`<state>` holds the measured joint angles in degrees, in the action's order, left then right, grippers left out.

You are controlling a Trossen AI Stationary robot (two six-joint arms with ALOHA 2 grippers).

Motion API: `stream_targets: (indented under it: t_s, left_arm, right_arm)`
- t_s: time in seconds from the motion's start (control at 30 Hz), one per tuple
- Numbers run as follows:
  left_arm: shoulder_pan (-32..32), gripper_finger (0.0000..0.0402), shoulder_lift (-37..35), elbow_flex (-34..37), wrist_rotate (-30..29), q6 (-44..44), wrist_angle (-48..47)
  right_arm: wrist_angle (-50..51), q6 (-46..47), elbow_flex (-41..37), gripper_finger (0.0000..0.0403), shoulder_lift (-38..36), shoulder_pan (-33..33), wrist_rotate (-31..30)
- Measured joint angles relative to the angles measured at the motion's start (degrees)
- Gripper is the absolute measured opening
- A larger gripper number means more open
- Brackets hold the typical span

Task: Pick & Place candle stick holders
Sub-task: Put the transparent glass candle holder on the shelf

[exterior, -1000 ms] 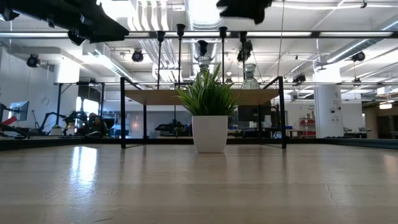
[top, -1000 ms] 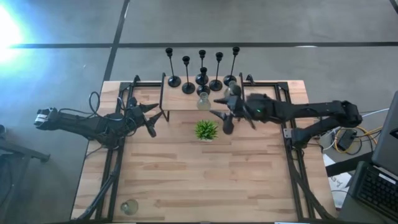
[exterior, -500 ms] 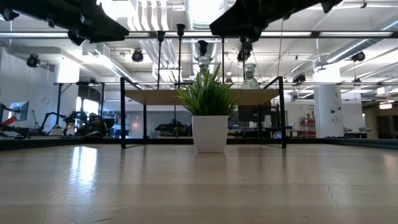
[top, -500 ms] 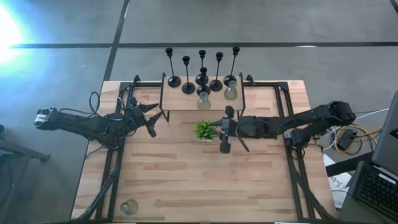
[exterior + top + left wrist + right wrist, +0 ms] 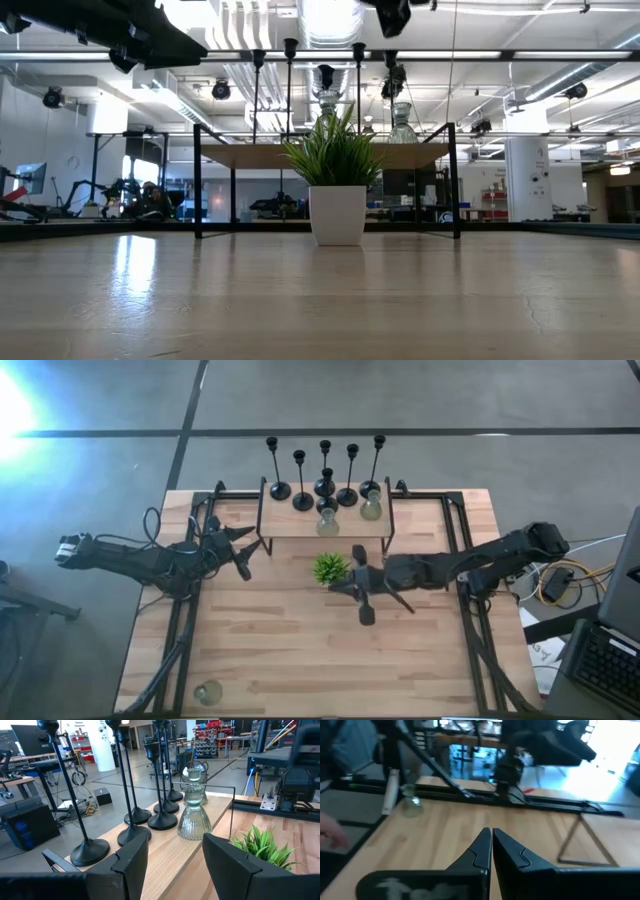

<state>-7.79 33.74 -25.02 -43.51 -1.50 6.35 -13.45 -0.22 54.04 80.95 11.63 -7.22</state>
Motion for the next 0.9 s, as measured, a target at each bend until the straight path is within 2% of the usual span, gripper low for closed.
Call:
stream_targets:
  t_s: [0.2, 0.4, 0.73, 0.9]
  left_arm:
    - [0.0, 0.0193, 0.0, 0.0, 0.0, 0.0, 0.0]
    - [0.0, 0.0193, 0.0, 0.0, 0.0, 0.0, 0.0]
    - [0.0, 0.0193, 0.1, 0.0, 0.0, 0.0, 0.0]
    - [0.0, 0.0193, 0.1, 0.0, 0.0, 0.1, 0.0]
  right_arm:
    - [7.5, 3.2, 2.0, 0.0008, 1.5, 4.5, 1.4]
    - [8.9, 7.6, 2.0, 0.0008, 4.6, 8.2, 1.9]
    - [12.1, 7.1, 2.0, 0.0008, 2.2, 9.4, 0.0]
    - [18.0, 7.9, 1.9, 0.0008, 0.8, 9.4, -0.7]
